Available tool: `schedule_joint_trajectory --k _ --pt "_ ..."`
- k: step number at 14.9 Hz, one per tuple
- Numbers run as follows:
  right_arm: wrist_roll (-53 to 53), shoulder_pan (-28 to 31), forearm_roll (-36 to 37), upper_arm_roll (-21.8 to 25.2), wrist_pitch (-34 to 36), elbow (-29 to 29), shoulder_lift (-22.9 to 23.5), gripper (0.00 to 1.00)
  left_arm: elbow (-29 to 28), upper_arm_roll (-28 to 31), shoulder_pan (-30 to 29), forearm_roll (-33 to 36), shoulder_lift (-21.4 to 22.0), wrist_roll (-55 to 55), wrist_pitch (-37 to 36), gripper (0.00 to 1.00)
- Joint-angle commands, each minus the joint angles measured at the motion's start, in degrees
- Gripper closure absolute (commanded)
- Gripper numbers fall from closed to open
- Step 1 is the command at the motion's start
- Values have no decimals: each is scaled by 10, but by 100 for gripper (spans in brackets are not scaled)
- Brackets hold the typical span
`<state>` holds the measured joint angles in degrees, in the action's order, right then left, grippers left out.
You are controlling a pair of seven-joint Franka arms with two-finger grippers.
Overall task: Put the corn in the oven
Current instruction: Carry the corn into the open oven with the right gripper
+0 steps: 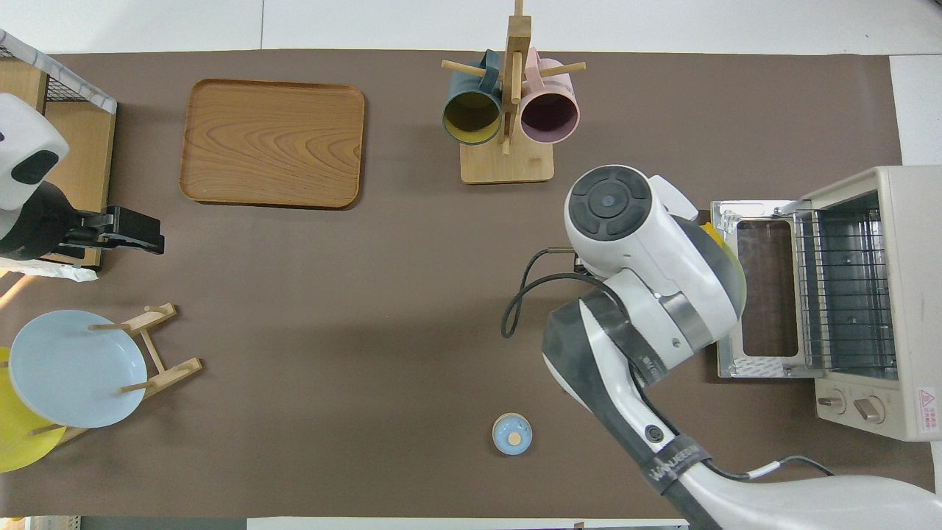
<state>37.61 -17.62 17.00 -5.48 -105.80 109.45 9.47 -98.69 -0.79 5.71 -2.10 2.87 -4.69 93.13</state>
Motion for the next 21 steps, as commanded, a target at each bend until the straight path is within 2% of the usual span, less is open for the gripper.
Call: schedule_joint_trajectory --k 1,4,8,12,18,21 --pt "-38 51 22 -8 9 52 -52 100 -11 -3 -3 10 11 1 8 0" --pt "-96 108 25 -8 16 61 -69 100 -11 -3 -3 10 11 1 8 0" --pt "-159 171 25 -8 6 66 -69 100 -10 -3 -3 10 11 1 8 0" --pt "-202 208 25 -8 -20 80 -69 100 -10 -3 -3 10 11 1 8 0" --pt "-229 234 25 -8 -102 140 -84 100 -10 -3 -3 10 11 1 8 0" --pt "-249 248 24 -8 -103 142 -84 100 -10 -3 -3 10 11 1 8 0"
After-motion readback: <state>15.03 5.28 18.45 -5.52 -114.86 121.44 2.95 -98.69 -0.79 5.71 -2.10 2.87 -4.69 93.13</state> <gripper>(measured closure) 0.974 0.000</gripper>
